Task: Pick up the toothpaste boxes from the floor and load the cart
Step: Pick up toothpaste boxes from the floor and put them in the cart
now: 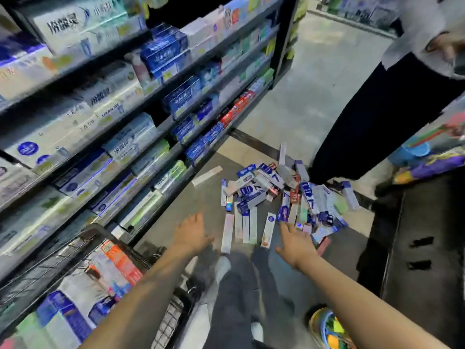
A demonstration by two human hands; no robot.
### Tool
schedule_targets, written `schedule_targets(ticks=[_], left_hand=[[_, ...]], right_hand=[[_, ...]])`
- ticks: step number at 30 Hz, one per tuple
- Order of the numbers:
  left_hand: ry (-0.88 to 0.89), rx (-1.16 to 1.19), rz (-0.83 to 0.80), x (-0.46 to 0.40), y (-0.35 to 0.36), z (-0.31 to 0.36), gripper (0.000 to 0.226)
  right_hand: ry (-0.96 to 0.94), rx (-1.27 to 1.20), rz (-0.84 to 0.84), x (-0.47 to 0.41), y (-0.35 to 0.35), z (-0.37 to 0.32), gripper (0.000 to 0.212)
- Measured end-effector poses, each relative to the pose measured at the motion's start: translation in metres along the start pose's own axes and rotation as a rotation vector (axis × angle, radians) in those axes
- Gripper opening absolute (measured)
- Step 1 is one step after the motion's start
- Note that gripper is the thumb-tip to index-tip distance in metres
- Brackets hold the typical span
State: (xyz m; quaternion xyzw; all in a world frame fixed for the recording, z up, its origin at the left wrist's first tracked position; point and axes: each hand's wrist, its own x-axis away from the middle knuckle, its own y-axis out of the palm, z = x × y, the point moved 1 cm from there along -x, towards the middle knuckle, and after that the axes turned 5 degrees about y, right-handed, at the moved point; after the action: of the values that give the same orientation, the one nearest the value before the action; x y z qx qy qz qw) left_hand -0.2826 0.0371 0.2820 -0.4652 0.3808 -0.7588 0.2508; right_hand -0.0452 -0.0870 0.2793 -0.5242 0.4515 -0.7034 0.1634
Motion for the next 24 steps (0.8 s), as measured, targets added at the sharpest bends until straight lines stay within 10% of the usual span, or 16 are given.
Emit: schedule_targets(ticks=[13,24], left_hand=[[-0.151,0.044,-0.204,-0.19,0.052,-0.031,0.077],[-0.229,0.246,-0.304,-0.328,0.23,-0.064,0.078]], right_hand=[[0.17,-0.369,-0.328,-0.21,0.01,-0.032,0.062],[0.36,-0.61,-0.434,-0.442,0.159,-0.061,0.074]])
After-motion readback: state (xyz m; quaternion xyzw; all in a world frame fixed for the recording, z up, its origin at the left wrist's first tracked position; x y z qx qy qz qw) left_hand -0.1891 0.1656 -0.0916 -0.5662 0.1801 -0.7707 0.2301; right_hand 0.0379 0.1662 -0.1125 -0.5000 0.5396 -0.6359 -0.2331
